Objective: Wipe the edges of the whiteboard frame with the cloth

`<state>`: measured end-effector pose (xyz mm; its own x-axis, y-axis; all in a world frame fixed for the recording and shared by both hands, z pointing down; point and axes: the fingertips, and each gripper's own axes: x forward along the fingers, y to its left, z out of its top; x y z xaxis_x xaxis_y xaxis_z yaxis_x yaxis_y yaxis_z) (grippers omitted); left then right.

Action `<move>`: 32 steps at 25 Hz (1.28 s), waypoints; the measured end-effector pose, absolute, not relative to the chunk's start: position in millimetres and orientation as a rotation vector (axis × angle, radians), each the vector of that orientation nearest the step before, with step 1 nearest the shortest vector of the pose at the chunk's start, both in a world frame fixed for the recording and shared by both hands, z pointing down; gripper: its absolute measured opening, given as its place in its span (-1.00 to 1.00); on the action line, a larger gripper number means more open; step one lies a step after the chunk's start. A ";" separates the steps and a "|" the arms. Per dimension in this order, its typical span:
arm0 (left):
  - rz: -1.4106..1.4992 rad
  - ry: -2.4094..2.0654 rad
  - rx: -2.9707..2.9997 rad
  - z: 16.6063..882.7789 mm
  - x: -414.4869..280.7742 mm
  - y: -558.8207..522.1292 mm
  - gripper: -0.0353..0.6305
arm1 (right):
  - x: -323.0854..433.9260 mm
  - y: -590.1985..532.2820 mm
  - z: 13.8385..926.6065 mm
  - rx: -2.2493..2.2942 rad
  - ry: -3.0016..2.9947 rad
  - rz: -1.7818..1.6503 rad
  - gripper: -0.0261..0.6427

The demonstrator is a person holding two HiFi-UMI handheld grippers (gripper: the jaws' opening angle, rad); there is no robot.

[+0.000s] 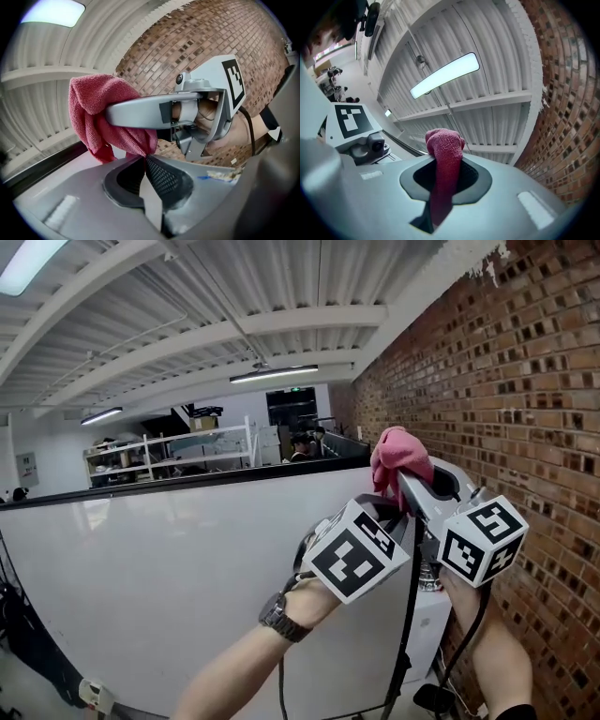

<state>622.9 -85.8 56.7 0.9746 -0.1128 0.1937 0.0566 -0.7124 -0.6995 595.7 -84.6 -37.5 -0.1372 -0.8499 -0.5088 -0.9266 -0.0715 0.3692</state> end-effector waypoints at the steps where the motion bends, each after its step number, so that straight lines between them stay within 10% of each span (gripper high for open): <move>1: -0.288 0.065 -2.346 57.5 616.1 -91.0 -0.85 | 589.1 -89.0 -37.2 -1.952 2.066 1.000 -0.76; 32: -0.430 0.477 -2.312 65.6 352.7 -150.6 -0.85 | 323.6 -123.8 -22.4 -1.534 2.289 1.015 -0.76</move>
<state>352.7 -150.6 65.6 0.8755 -0.4540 0.1657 -0.2116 -0.6685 -0.7130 323.6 -123.8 -22.4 -0.4389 -0.7355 -0.5162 -0.8764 0.2236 0.4266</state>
